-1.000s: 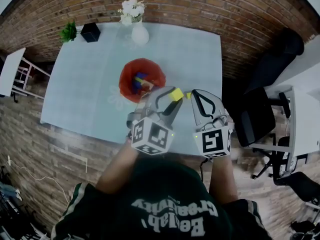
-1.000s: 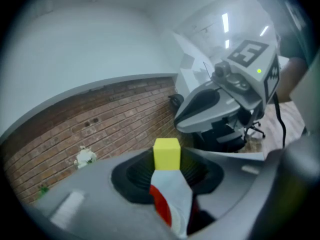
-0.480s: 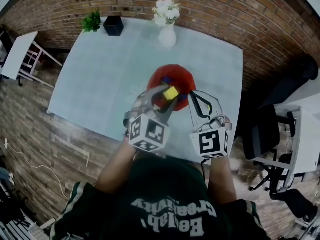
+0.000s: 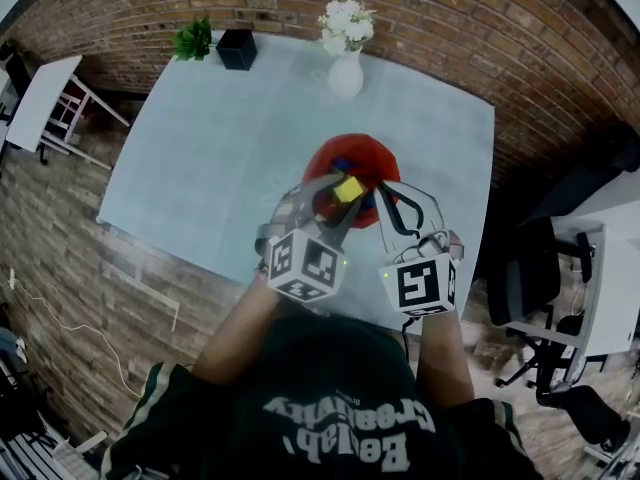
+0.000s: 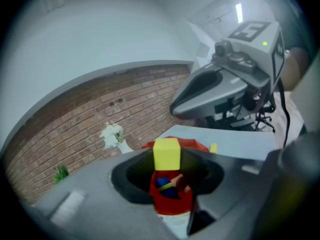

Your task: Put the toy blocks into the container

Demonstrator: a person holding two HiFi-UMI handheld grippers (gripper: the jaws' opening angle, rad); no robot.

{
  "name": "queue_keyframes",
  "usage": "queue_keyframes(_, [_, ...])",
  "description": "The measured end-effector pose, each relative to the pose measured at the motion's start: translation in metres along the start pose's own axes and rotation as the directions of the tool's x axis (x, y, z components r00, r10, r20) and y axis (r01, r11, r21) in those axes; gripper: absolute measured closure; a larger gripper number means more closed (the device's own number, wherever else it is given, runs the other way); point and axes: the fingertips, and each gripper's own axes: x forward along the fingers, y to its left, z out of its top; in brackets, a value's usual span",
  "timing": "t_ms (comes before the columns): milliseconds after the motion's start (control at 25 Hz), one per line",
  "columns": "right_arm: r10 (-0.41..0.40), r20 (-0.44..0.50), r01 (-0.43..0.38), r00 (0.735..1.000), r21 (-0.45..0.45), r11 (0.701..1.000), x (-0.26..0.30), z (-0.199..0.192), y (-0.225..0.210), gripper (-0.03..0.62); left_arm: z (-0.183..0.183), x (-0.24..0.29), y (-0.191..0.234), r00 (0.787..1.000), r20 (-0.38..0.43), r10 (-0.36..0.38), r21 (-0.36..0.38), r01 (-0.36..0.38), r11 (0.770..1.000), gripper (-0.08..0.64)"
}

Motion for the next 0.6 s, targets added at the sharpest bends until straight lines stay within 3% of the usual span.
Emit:
queue_keyframes(80, [0.004,-0.003,-0.004,1.0,-0.008,1.0,0.0015,-0.0007,-0.0023,0.586,-0.0037,0.0046,0.0029,1.0,-0.008,0.013,0.0,-0.013,1.0,0.406])
queue_keyframes(160, [-0.003,-0.002,0.003,1.0,-0.002,1.0,0.0018,-0.0012,-0.0056,0.586,-0.0058,0.0076,0.0038,1.0,-0.012,0.009,-0.009,-0.009,1.0,0.313])
queue_keyframes(480, [0.008,0.0,-0.008,1.0,0.0,1.0,0.001,-0.0066,-0.0039,0.586,-0.0115,0.0119,-0.002,0.999,-0.039,-0.018,-0.026,0.017,1.0,0.321])
queue_keyframes(520, [0.008,0.001,-0.008,1.0,0.001,1.0,0.0004,-0.0068,-0.004,0.586,-0.0108,0.0108,-0.0012,0.999,-0.039,-0.003,-0.022,0.002,1.0,0.359])
queue_keyframes(560, [0.006,0.002,-0.006,1.0,0.003,1.0,-0.0003,-0.0066,-0.0046,0.587,-0.0091,0.009,0.0008,0.999,-0.034,0.018,-0.016,-0.019,1.0,0.489])
queue_keyframes(600, [0.003,0.004,-0.003,1.0,0.004,1.0,-0.0009,-0.0061,-0.0054,0.586,-0.0068,0.0071,0.0024,0.999,-0.027,0.032,-0.012,-0.032,0.999,0.558])
